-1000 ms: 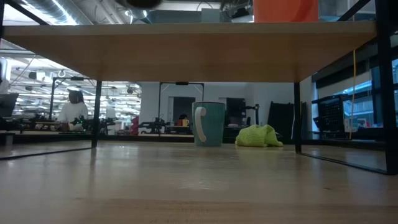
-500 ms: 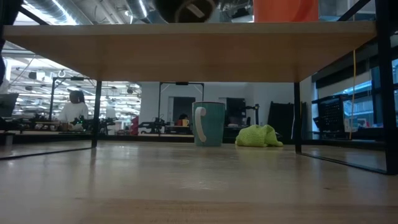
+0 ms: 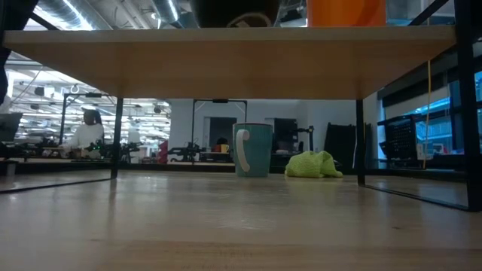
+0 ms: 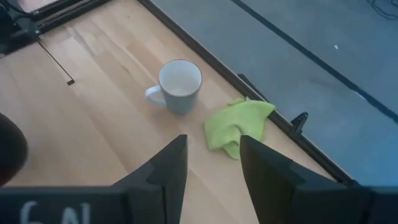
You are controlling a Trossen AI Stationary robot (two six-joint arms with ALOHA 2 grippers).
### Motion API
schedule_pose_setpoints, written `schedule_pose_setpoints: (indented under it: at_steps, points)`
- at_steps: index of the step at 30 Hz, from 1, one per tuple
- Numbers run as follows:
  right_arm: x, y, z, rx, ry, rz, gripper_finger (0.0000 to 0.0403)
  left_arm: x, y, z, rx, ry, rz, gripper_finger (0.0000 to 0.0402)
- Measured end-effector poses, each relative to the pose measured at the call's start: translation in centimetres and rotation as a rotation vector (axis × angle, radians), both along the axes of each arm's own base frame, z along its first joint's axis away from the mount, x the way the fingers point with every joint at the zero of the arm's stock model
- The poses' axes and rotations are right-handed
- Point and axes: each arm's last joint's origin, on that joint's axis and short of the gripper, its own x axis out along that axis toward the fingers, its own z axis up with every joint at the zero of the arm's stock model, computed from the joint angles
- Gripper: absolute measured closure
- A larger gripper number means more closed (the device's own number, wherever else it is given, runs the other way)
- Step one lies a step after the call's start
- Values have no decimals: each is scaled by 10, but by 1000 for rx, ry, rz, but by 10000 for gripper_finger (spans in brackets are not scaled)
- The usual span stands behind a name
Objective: Stack small to large cups/mugs on shelf
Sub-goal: Put the black mugs on the shelf
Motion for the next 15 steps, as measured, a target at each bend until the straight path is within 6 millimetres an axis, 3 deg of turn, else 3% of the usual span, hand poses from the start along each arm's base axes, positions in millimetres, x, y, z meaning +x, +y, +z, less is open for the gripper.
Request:
schedule_pose_setpoints:
  at_steps: [6, 15]
  points:
    - [1, 0, 1, 9, -71, -9, 254, 1, 1, -12, 24, 55, -23, 389]
    - [15, 1, -8, -2, -87, 4, 254, 2, 5, -12, 38, 54, -47, 389]
